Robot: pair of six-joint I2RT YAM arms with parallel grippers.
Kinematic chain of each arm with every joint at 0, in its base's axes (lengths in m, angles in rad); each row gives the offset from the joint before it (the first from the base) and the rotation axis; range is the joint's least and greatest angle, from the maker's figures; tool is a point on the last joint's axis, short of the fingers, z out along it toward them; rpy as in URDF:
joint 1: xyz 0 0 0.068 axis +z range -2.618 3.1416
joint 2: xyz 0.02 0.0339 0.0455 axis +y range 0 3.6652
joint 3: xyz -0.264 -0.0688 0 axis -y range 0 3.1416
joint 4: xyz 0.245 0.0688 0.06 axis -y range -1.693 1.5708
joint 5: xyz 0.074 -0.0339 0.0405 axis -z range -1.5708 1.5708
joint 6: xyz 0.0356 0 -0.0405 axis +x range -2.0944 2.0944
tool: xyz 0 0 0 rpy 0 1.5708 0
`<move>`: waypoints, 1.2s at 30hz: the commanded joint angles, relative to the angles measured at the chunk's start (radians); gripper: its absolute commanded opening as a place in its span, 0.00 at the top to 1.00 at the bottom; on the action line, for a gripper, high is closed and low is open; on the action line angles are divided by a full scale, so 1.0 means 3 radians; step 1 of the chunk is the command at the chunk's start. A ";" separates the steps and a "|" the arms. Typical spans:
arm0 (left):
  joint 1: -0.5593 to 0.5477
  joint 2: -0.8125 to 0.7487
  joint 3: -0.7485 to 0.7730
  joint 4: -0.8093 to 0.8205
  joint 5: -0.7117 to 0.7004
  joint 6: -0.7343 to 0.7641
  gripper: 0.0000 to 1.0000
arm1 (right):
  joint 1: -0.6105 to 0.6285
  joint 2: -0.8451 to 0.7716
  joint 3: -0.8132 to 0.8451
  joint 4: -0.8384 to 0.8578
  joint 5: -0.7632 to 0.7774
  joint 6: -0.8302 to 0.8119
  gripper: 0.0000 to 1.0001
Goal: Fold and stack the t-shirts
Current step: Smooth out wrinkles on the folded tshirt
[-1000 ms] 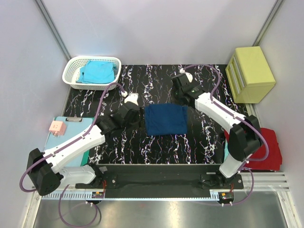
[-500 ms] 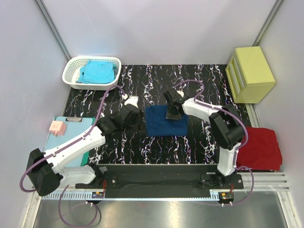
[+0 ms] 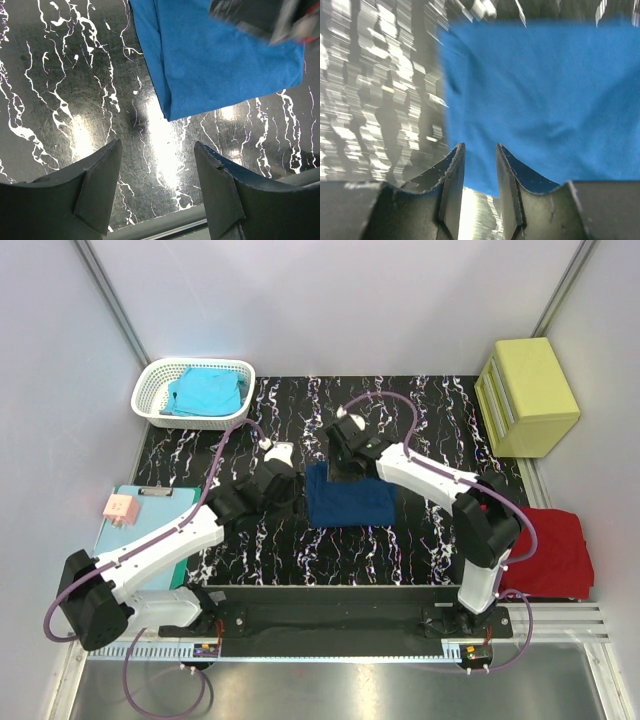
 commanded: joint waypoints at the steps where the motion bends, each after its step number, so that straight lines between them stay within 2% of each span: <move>1: -0.0018 -0.0021 0.0020 0.0146 0.0024 -0.0063 0.35 | 0.0027 0.0103 -0.0314 0.0025 -0.0097 0.0042 0.61; 11: -0.0023 0.0132 0.0045 0.0177 0.0044 -0.0089 0.35 | 0.0028 0.0328 -0.0407 0.0006 -0.0148 0.0047 0.60; 14: -0.0028 0.0260 0.0071 0.0208 0.0100 -0.0079 0.35 | 0.0033 0.0242 -0.0417 -0.0066 0.0046 0.0032 0.62; 18: -0.0033 0.0454 0.0213 0.0203 0.0111 -0.0007 0.36 | 0.0028 -0.0380 -0.0397 -0.0118 0.0688 -0.0075 0.62; 20: -0.0033 0.0496 0.0295 0.0218 0.0045 0.0034 0.36 | 0.0028 -0.0662 -0.0356 -0.0113 0.1107 -0.0116 0.60; 22: -0.0028 0.0607 0.0449 0.0299 0.0003 0.0131 0.36 | -0.0003 -0.1000 -0.0335 -0.0001 0.1278 -0.0187 0.55; 24: -0.0028 0.0746 0.0637 0.0371 0.0013 0.0233 0.36 | -0.0160 -0.1022 -0.0279 -0.0025 0.1147 -0.0300 0.52; 27: -0.0023 0.1231 0.0969 0.0433 0.0141 0.0310 0.36 | -0.0299 -0.0666 -0.0121 -0.0398 0.0927 -0.0209 0.54; 32: -0.0023 0.1870 0.1160 0.0621 0.0534 0.0244 0.40 | -0.0336 -0.0378 -0.0626 -0.0266 0.0599 0.0056 0.59; 36: -0.0033 0.2045 0.1048 0.0790 0.0683 0.0116 0.40 | -0.0336 -0.0301 -0.0948 -0.0148 0.0481 0.0216 0.59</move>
